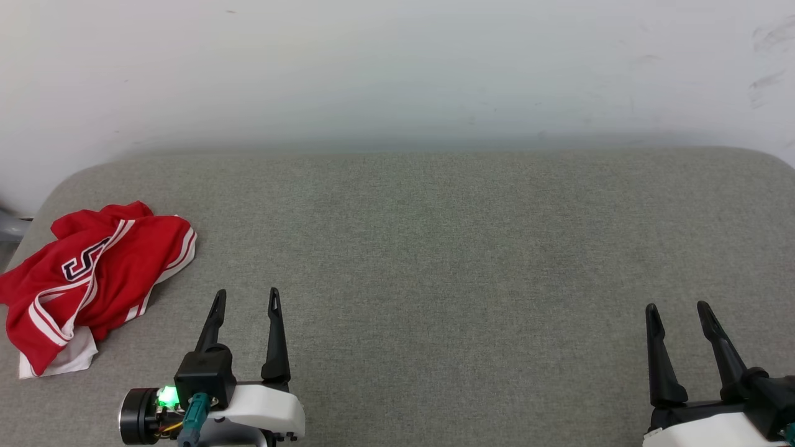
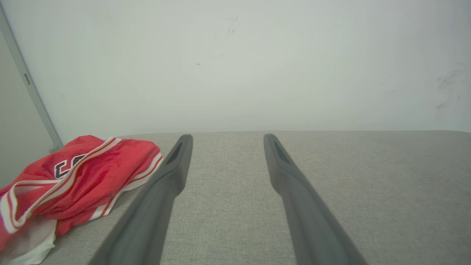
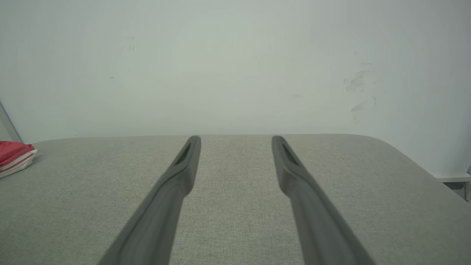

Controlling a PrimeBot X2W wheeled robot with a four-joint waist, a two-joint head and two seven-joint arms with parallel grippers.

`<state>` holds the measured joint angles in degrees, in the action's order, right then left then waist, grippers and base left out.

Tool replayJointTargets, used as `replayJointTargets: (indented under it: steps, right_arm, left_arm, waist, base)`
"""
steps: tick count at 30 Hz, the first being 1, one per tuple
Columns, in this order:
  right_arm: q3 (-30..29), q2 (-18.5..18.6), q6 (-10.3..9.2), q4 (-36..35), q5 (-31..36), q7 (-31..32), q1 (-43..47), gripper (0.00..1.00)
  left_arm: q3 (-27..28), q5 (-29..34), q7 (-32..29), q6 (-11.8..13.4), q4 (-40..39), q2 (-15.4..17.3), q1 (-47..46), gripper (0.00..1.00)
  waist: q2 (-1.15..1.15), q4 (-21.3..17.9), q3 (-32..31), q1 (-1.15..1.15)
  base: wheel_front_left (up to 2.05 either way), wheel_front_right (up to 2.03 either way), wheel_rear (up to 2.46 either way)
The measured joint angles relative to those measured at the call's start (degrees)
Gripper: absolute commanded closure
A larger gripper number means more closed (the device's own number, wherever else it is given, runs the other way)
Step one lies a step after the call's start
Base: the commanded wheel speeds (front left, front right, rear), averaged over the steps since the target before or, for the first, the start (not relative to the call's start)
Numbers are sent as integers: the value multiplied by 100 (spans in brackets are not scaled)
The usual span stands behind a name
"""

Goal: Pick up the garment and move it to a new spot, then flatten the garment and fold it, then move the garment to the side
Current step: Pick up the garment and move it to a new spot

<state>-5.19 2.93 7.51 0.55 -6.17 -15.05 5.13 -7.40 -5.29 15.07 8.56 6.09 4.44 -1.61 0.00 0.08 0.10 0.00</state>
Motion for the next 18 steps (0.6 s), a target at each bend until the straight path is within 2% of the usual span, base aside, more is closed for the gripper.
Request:
replayJointTargets:
  steps: [18]
  right_arm:
    - [53,-1,0,45,-92,-2,17,0]
  left_arm:
    - [176,130,0,-135,138,-124,1,0]
  waist:
    - [0,154,0,0]
  base:
    - [0,0,0]
